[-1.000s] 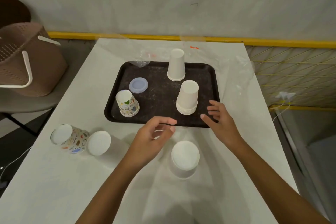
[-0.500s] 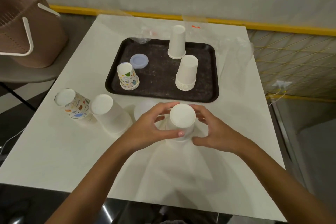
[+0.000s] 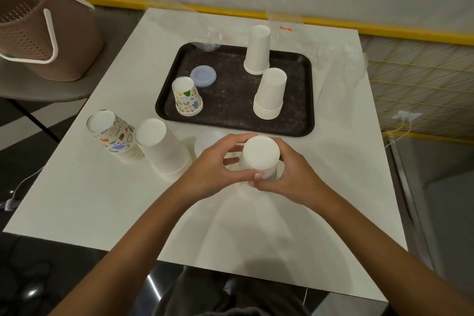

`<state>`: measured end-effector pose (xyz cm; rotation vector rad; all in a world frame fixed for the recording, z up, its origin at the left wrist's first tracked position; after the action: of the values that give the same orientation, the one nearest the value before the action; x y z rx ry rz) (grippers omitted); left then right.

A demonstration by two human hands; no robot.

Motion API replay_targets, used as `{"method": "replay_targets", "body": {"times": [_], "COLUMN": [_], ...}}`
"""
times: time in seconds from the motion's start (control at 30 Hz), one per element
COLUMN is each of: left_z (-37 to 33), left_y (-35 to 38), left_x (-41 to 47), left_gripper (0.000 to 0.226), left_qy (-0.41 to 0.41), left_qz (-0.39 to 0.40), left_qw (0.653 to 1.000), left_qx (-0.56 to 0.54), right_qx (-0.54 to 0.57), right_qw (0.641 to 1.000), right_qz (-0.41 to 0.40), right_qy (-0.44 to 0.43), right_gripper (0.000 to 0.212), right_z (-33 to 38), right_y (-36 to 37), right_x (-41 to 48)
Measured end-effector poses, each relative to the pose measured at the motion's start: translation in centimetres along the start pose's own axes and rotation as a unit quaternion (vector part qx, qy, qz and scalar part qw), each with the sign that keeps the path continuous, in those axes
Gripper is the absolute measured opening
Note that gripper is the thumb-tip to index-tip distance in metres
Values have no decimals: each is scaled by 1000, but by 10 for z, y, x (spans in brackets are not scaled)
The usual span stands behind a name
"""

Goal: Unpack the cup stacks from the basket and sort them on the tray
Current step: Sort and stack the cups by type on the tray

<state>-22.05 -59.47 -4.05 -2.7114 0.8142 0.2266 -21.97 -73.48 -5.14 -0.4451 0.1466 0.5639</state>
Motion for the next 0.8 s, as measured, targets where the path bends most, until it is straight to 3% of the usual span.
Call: {"method": "replay_targets", "body": {"times": [0.27, 0.8], "left_z": [-18, -70], "left_y": [-3, -25], "left_x": [-8, -32], "left_gripper": [57, 52], "left_qy": [23, 155], "left_qz": [-6, 21], "left_qw": [1000, 988], "left_qx": [17, 15], "right_qx": [5, -44], "right_qw": [999, 987], "right_qz": [-26, -148], "right_qy": [-18, -49], "right_gripper": [62, 63], "right_z": [12, 77], "right_y": [-3, -5], "right_x": [-8, -43]}}
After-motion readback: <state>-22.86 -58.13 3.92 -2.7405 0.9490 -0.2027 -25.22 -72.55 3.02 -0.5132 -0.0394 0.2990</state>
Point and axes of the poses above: each hand's wrist, its own x-axis towards the middle knuckle, its own y-axis out of the palm, z = x × y, the point moved 5 cm from there along x, towards the middle knuckle, and after that the axes turned 13 degrees about z, right-handed, at the moved point
